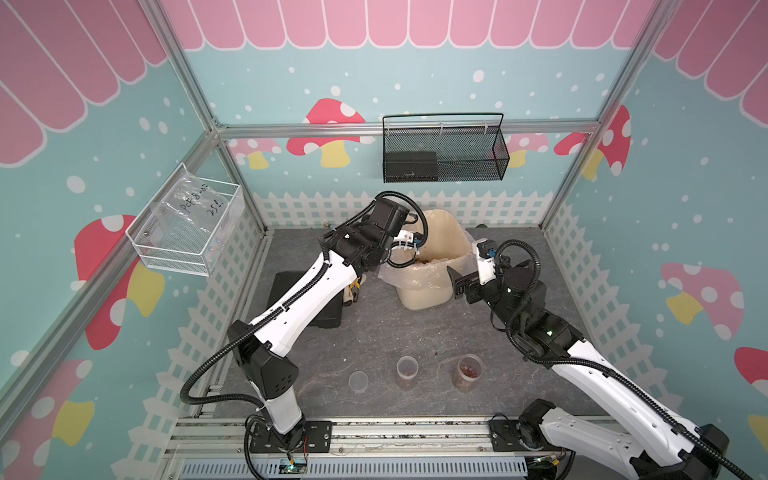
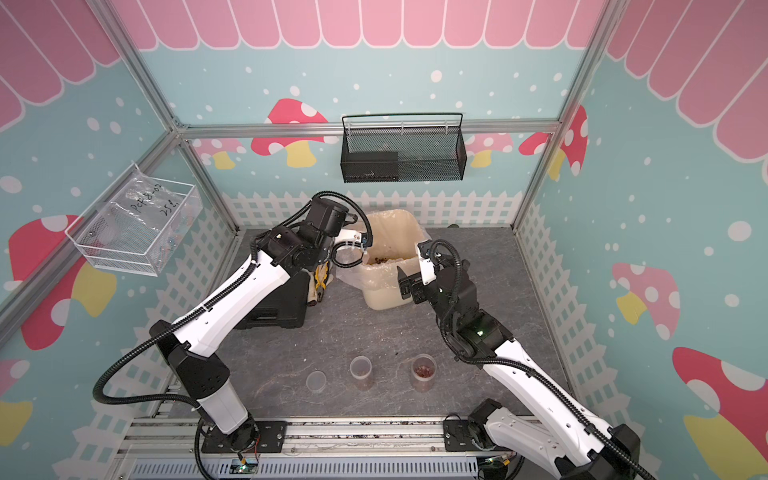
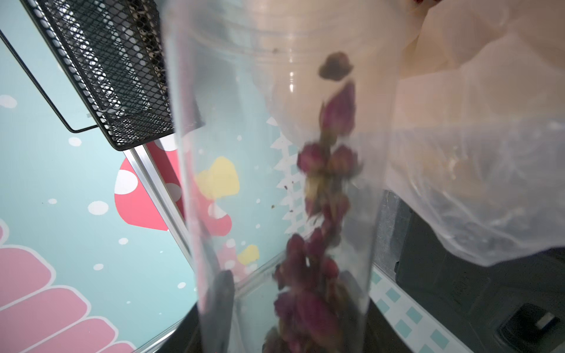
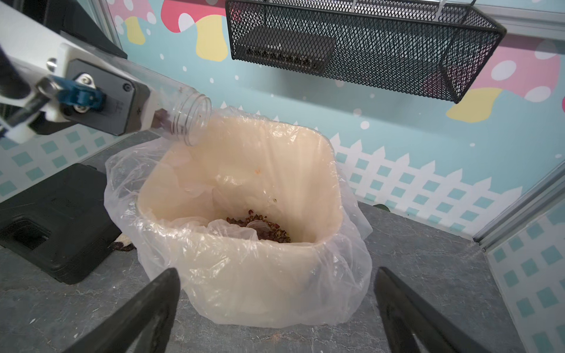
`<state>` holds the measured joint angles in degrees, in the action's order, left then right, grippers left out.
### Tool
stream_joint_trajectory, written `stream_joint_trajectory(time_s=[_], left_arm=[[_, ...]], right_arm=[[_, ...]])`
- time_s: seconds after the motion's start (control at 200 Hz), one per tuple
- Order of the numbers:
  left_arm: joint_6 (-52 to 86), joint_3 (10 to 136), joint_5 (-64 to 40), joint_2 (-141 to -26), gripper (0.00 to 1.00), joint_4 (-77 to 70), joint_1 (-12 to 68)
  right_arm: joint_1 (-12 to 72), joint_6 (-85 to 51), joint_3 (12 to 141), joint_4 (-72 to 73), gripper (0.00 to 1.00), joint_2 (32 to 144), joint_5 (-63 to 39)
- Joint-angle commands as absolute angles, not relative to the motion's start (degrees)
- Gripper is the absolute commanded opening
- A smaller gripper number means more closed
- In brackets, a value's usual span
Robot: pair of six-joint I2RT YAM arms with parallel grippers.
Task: Empty the moldy dried flower tea in the jars
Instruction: Pour the moldy dried flower tea into the trash bin.
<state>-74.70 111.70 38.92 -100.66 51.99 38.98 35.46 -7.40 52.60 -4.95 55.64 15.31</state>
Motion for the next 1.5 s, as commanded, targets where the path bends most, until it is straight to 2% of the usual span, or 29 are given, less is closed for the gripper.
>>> stream_joint_trajectory(time_s=[0.0,0.345,0.835,1.496], left_arm=[[-81.21,113.57,42.15,-102.37,0.07,51.09,39.60],[-87.94,112.27,44.41,-102.39,0.06,44.69,40.04],[-100.20,104.18,44.69,-99.32,0.05,31.18,40.43],[-103.14,102.68,43.16,-98.53,0.05,27.55,40.52]], right_arm=[[34.75,-9.04,51.70,-5.17,1.00,54.50,14.14],[33.53,-10.19,50.89,-5.26,1.00,54.05,12.87],[31.60,-11.72,50.54,-5.27,1.00,54.67,9.54],[29.48,-12.58,50.36,-5.27,1.00,54.14,5.18]])
